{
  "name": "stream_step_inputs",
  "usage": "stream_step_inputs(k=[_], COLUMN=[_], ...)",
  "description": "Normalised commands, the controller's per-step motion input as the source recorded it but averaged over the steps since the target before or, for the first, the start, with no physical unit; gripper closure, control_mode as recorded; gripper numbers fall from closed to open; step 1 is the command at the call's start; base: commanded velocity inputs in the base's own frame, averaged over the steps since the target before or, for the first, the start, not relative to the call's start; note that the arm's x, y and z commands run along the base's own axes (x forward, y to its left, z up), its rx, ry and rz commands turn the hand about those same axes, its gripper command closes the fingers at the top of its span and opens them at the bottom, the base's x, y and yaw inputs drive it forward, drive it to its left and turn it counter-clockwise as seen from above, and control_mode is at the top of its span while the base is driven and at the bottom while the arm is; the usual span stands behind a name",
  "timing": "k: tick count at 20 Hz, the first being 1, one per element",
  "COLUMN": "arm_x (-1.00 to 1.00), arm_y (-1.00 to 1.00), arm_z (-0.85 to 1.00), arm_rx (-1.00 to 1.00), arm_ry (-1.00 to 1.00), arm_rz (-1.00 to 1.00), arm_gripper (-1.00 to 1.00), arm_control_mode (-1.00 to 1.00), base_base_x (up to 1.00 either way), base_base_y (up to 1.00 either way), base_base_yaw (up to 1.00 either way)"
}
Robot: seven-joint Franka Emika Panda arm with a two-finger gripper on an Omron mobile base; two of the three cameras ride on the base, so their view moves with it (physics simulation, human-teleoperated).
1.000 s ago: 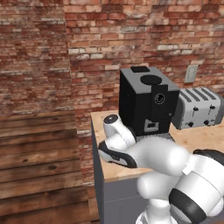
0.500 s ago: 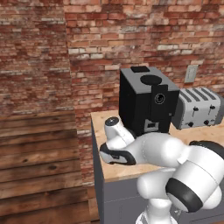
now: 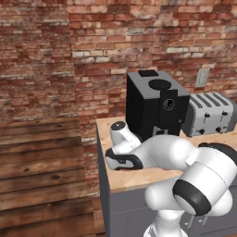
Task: Take a sugar cube from the saucer and place it inside the coffee. Then, grab milk from the fridge and place it next to the coffee on the counter to sweeten the coffee.
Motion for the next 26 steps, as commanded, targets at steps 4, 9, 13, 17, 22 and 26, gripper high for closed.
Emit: stream_step_inputs(k=[4, 9, 13, 17, 22, 26], arm_x=[-0.03, -0.01, 0.0, 0.02, 0.08, 0.11], arm_y=[0.0, 0.04, 0.0, 0.0, 0.01, 0.06], arm_z=[0.14, 0.07, -0.02, -0.04, 0.0, 0.0], arm_rx=[0.0, 0.0, 0.0, 0.0, 0.0, 0.0], arm_ry=[0.0, 0.0, 0.02, 0.03, 0.04, 0.03], arm_rz=[0.01, 0.01, 0.03, 0.02, 0.03, 0.03], arm_gripper=[-1.0, -1.0, -1.0, -1.0, -1.0, -1.0], arm_control_mode=[-1.0, -1.0, -1.0, -1.0, -1.0, -1.0], base_base_x=[0.0, 0.0, 0.0, 0.0, 0.0, 0.0], base_base_y=[0.0, 0.0, 0.0, 0.0, 0.0, 0.0], base_base_yaw=[0.0, 0.0, 0.0, 0.0, 0.0, 0.0])
